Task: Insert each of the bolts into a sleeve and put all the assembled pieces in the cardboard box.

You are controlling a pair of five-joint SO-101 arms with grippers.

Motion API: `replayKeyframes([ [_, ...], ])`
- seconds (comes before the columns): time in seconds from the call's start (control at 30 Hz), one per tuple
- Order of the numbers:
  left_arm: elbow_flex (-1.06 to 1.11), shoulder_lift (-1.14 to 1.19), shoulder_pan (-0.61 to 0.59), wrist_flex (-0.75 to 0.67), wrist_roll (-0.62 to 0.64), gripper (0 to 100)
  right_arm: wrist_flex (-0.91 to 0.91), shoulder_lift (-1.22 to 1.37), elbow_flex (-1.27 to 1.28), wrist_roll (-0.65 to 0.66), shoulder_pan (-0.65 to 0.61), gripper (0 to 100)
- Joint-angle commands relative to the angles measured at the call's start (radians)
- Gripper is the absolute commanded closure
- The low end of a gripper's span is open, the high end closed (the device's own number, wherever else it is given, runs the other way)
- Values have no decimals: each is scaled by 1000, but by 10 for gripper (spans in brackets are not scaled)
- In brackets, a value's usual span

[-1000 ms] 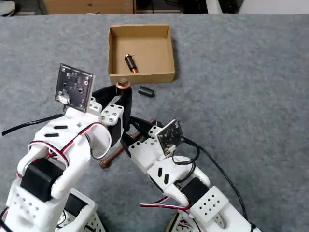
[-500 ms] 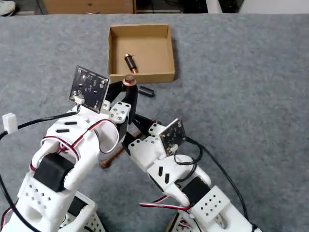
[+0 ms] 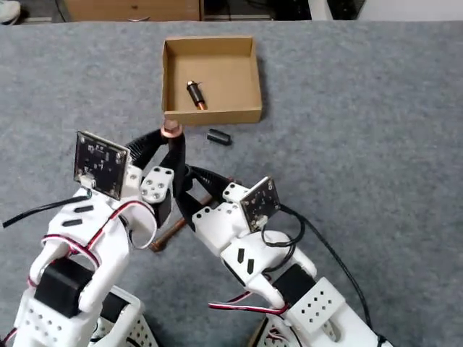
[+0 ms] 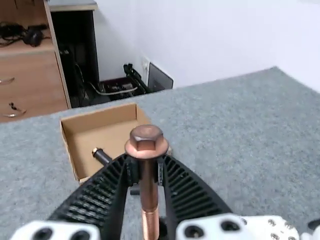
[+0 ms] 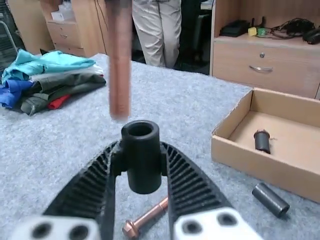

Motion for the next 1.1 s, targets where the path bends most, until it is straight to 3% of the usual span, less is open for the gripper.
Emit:
replayKeyframes([
  [0.0, -5, -35, -8, -29, 23, 981, -31, -22, -74, -14, -10, 997],
  [0.17, 3, -35, -6, -40, 77, 981, -31, -22, -88, -14, -10, 997],
  [0.33, 25, -33, -11, -155, 74, 981, -28, -22, -84, -14, -10, 997],
  [1.07, 86, -33, -14, -120, 77, 981, -28, -22, -70, -14, -10, 997],
])
